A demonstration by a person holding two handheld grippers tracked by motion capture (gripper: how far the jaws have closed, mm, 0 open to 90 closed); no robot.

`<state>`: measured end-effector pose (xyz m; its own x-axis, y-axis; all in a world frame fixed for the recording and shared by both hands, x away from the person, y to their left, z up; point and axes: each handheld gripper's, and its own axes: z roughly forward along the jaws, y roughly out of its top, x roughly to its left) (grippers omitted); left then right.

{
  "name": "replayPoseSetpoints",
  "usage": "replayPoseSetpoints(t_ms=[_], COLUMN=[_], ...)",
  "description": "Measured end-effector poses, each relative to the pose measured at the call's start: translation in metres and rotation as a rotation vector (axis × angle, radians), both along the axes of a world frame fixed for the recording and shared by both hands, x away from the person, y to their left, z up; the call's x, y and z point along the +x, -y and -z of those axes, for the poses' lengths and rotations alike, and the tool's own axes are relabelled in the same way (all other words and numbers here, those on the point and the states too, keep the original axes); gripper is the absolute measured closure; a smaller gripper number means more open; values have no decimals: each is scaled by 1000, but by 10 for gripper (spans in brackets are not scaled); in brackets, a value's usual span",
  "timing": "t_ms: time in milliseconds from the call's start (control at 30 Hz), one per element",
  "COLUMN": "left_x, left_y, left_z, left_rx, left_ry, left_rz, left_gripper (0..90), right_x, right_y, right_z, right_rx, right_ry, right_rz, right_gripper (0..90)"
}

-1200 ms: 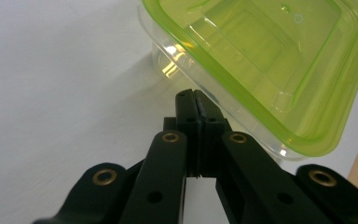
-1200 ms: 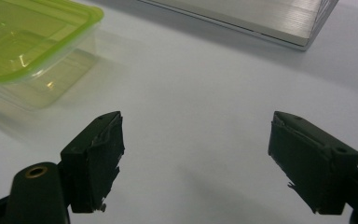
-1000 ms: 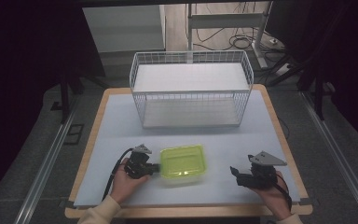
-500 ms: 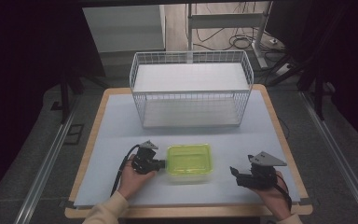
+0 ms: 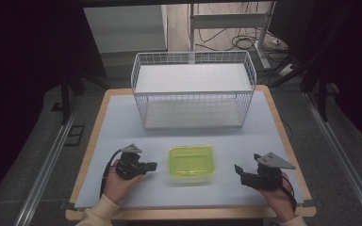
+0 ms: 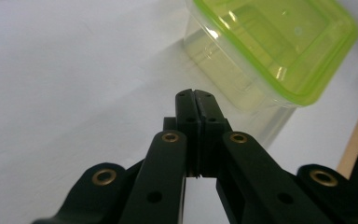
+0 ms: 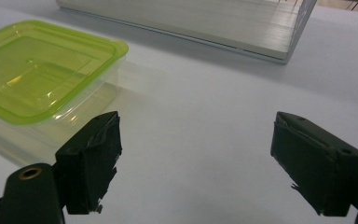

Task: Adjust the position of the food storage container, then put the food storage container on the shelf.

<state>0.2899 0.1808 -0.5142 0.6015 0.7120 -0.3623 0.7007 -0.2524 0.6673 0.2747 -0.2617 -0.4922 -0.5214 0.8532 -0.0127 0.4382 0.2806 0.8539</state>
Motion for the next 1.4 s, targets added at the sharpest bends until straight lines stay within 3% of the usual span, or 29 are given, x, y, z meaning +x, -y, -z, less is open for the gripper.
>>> replayPoseSetpoints(t_ms=[100, 233, 300, 433, 533, 800, 1033, 1200, 1400], left_x=[1, 1, 0, -1, -1, 4, 8, 11, 16], left_y=[-5, -8, -8, -10, -12, -9, -8, -3, 2], left_z=[-3, -3, -4, -10, -11, -14, -17, -18, -18], left_rx=[-28, -22, -20, -69, -103, -136, -190, -196, -215], left_ry=[5, 18, 27, 7, -12, -32, -68, -98, -119], left_rz=[-18, -55, -67, -121, -123, -124, -117, -95, -89], left_gripper=[885, 795, 700, 429, 365, 335, 333, 336, 348], right_x=[2, 3, 3, 3, 3, 13, 26, 36, 44], right_y=[1, 1, 1, 0, -3, -18, -29, -37, -46], right_z=[0, 2, 2, 3, 3, -8, -15, -19, -16], right_rx=[21, 14, 13, 16, 13, 64, 121, 161, 173], right_ry=[-37, -52, -53, -64, -71, -105, -194, -242, -291], right_rz=[-11, -17, -17, -27, -47, -104, -153, -181, -210], right_gripper=[187, 187, 187, 187, 187, 213, 263, 286, 299])
